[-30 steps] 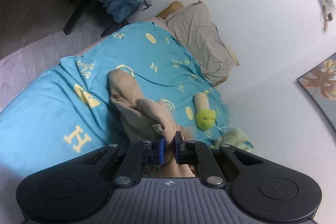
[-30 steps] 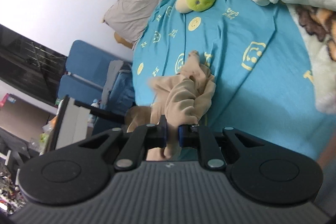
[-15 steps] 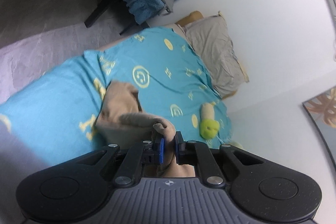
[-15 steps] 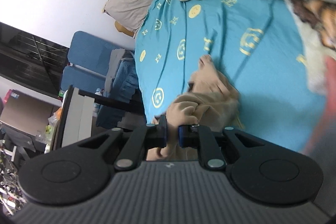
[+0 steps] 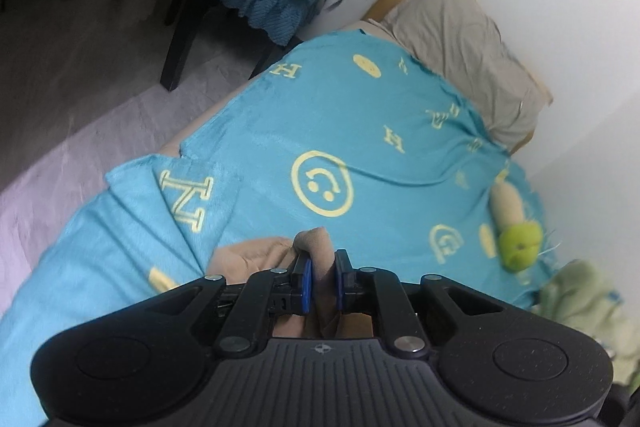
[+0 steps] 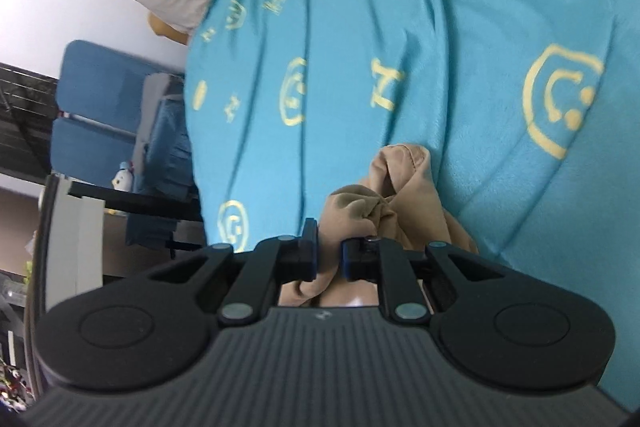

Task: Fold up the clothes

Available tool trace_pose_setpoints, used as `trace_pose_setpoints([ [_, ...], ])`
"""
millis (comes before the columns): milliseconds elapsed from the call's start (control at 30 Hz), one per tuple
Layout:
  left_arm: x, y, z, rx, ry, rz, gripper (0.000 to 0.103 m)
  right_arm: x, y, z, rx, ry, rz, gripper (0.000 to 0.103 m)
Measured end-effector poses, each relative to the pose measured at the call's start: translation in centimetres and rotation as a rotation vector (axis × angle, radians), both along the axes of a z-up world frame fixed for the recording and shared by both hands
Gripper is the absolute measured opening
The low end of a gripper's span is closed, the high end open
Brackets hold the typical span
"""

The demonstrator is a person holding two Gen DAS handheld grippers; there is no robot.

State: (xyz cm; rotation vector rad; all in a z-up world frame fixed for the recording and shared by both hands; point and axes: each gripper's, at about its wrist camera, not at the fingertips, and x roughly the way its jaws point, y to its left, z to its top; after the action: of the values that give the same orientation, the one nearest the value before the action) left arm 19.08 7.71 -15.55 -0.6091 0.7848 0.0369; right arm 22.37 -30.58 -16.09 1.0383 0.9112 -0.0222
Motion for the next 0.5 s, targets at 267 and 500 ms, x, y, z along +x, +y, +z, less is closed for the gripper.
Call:
trace_pose_setpoints([
  [267, 0.8, -1.0, 0.3, 0.093, -0.090, -0.091, 0.028, 1.4, 1.0, 0.1, 0.010, -0.108, 0.129, 0.090],
  [500, -1.9, -1.5, 3.2, 0.215, -0.183, -0.119, 0.082, -0.5, 2.5, 4.1, -0.106, -0.336, 0.204, 0.097],
])
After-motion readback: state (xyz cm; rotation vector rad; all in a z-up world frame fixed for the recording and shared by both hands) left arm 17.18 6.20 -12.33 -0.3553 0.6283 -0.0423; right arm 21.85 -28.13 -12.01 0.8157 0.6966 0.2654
